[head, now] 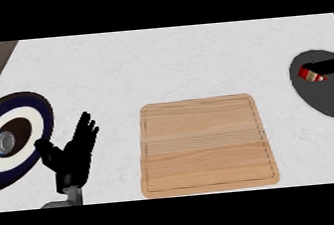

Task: Pick the cupcake from the cutting board and place it in the pan

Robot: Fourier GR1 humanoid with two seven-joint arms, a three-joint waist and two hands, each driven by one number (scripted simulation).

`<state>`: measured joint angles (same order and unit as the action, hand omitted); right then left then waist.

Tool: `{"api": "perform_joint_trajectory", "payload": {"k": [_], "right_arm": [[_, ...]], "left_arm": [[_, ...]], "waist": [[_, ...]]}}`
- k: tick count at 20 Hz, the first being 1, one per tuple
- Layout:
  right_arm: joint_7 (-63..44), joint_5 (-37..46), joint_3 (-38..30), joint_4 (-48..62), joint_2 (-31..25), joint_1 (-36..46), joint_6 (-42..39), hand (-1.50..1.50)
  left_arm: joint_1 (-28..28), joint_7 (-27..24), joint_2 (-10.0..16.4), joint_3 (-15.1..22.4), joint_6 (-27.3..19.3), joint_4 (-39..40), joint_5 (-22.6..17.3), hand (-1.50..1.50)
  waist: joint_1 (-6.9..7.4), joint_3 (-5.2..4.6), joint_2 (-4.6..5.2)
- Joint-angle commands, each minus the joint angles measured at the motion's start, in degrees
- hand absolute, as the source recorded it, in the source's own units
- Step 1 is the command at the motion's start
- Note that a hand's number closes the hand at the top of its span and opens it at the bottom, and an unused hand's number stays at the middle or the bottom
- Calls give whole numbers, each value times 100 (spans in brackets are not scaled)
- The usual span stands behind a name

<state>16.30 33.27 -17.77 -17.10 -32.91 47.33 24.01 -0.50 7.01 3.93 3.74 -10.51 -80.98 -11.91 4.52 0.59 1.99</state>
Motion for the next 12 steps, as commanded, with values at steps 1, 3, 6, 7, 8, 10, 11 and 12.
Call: {"api": "perform_joint_trajectory", "payload": {"k": [1, 3, 6, 7, 8, 10, 11, 12], "right_arm": [[745, -923, -791, -26, 1, 166, -662, -150], [1158, -1359, -1180, -10, 18, 25, -940, -150], [1327, -1806, -1607, 207, -303, -47, -1665, -150], [1370, -1944, -1712, 299, -336, -126, -2005, -150], [1562, -2020, -1779, 347, -376, -208, -2214, -150], [1590, -2242, -1959, 458, -736, -301, -3028, -150], [1790, -2257, -1968, 505, -783, -494, -3211, -150], [1806, -2320, -2020, 540, -988, -503, -3591, -150]], "left_arm": [[74, 47, 22, -160, -62, 5, -86, 0], [-108, -96, -100, -28, -153, 86, 56, 0], [-15, 83, 0, -155, -81, -86, -103, 0], [-390, -207, 64, -63, 130, -66, -58, 0], [-186, -71, -155, 40, -185, -102, 73, 0], [-255, -82, 131, -188, 4, -80, -45, 0], [-183, -115, 18, -119, -83, -17, 24, 0], [-210, -21, 35, -133, -122, -110, 12, 0]], "waist": [[-83, 8, -16], [-150, 7, -23], [-183, -6, -45], [-172, -15, -71], [-203, -10, -59], [-239, -15, -77], [-281, -22, -86], [-255, -16, -81]]}}
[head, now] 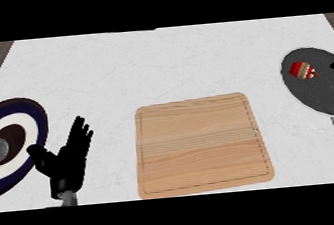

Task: Pick the cupcake from the cutting board and place it in the pan

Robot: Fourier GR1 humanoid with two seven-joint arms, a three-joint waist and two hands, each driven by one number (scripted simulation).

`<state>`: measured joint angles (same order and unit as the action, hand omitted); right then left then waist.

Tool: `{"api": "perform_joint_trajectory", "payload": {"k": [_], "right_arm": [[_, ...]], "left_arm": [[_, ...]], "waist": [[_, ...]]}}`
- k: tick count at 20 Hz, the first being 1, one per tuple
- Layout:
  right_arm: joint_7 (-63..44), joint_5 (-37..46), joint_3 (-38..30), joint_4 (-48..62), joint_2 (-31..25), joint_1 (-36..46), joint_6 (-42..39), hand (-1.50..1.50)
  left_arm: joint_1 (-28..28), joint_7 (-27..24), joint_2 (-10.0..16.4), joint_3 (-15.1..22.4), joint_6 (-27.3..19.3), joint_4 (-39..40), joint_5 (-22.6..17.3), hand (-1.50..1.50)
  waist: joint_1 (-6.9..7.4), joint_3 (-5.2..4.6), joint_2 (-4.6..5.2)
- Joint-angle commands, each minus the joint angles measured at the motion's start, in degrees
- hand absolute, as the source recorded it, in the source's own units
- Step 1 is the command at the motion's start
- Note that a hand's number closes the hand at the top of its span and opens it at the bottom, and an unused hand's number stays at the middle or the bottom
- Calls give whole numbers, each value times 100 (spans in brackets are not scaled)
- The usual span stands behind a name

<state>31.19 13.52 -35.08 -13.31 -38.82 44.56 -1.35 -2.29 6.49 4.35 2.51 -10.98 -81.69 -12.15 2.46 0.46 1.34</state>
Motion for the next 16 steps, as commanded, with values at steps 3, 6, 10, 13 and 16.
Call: {"api": "perform_joint_trajectory", "payload": {"k": [3, 6, 10, 13, 16], "right_arm": [[637, -422, -298, 208, -399, -461, -1614, -150], [877, -463, -284, 292, -542, -745, -2288, -150], [1158, -408, -122, 163, -610, -959, -2547, -150], [1089, -509, -75, -4, -717, -1216, -2672, -150], [1144, -640, -64, -94, -469, -1487, -2305, -150]], "left_arm": [[-326, 42, -72, 98, -70, -206, 54, 0], [-188, -4, 3, -6, 59, -109, -26, 0], [-15, 155, 48, -79, 90, -63, -62, 0], [-125, -51, -174, -19, -105, 147, 88, 0], [80, -49, -53, -236, 20, 326, -17, 0]], "waist": [[-53, -16, -62], [-65, -18, -58], [-116, -28, -83], [-183, -38, -108], [-206, -40, -115]]}}
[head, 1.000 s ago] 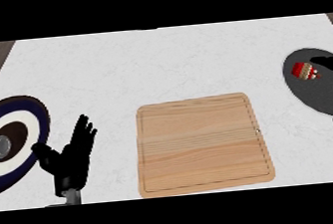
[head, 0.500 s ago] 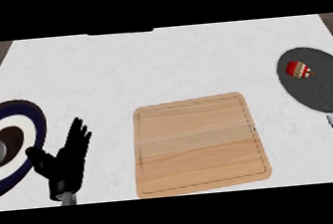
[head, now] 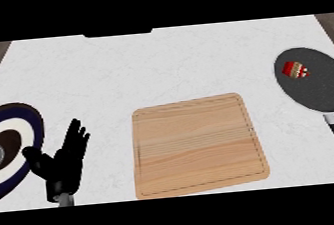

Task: Pick the cupcake from the cutting board and place it in the pan

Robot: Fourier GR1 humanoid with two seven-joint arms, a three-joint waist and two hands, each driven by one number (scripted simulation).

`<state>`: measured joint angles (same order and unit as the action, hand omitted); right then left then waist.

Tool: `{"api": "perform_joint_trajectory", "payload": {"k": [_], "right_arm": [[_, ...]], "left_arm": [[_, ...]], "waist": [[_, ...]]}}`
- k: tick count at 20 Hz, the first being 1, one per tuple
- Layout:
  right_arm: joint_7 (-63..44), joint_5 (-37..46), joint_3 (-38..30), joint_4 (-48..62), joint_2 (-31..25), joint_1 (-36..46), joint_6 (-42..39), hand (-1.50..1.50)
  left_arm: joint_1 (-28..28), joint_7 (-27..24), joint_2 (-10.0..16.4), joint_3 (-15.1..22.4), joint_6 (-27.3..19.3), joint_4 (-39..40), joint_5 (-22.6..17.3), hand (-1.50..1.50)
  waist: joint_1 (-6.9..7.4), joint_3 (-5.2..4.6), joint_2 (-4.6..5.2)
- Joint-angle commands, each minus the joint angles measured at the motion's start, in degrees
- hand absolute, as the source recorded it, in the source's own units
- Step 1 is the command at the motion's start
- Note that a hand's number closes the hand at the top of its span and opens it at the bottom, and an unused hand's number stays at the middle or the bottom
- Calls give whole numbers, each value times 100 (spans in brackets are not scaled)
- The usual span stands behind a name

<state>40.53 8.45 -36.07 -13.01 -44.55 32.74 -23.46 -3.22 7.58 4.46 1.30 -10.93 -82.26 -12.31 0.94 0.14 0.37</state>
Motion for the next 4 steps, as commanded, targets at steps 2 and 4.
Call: {"api": "perform_joint_trajectory", "payload": {"k": [2, 4], "right_arm": [[-79, -239, 66, -245, -129, -285, -337, -150], [289, -269, 70, -203, -78, -535, -239, -150]], "left_arm": [[-227, 116, 13, 32, -101, -319, 133, 0], [42, -2, -105, -40, -20, 132, 40, 0]], "waist": [[-40, -8, -28], [-38, -5, -16]]}}
